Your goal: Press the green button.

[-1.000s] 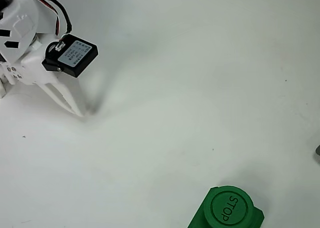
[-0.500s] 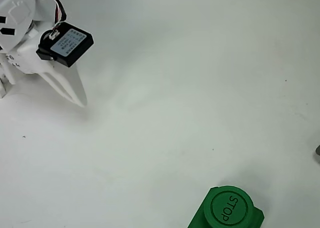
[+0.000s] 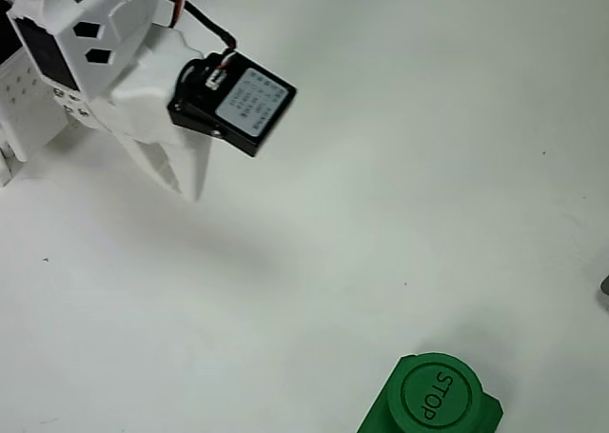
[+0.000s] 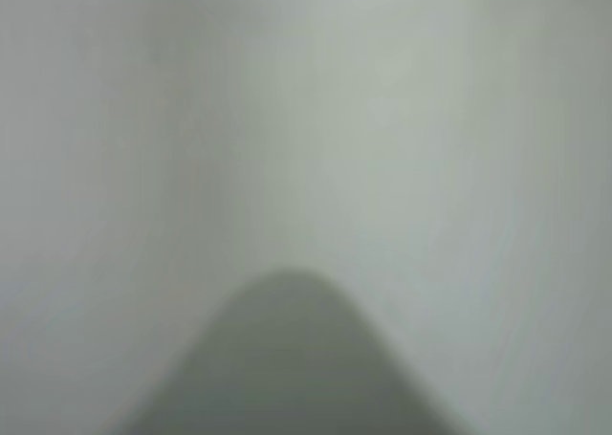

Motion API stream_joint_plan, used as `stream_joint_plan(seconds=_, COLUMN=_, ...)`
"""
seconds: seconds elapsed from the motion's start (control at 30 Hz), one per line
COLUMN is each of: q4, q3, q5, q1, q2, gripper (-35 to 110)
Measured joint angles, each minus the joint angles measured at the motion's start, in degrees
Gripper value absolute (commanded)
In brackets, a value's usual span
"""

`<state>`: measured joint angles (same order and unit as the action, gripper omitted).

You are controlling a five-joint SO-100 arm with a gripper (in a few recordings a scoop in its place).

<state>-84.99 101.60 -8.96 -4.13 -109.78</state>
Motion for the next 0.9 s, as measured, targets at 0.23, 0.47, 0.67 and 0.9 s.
stream_joint_plan(seconds=0.23, q4=-5.36, q3=-25.84, q5=-4.22, q1=0.18, q2=20.04, gripper=0)
stream_joint_plan(seconds=0.47, q4=-5.98, q3=-48.78, q5=-8.00, q1=0.09, q2=35.42, gripper=0)
stream_joint_plan(seconds=0.67, q4=-12.13, q3=-71.81, q5=-8.88, q1=0.09, q2=50.62, gripper=0)
stream_joint_plan(seconds=0.9, q4=-13.01, q3=-85.61, q5=-8.88, q1=0.09, q2=57.66, gripper=0)
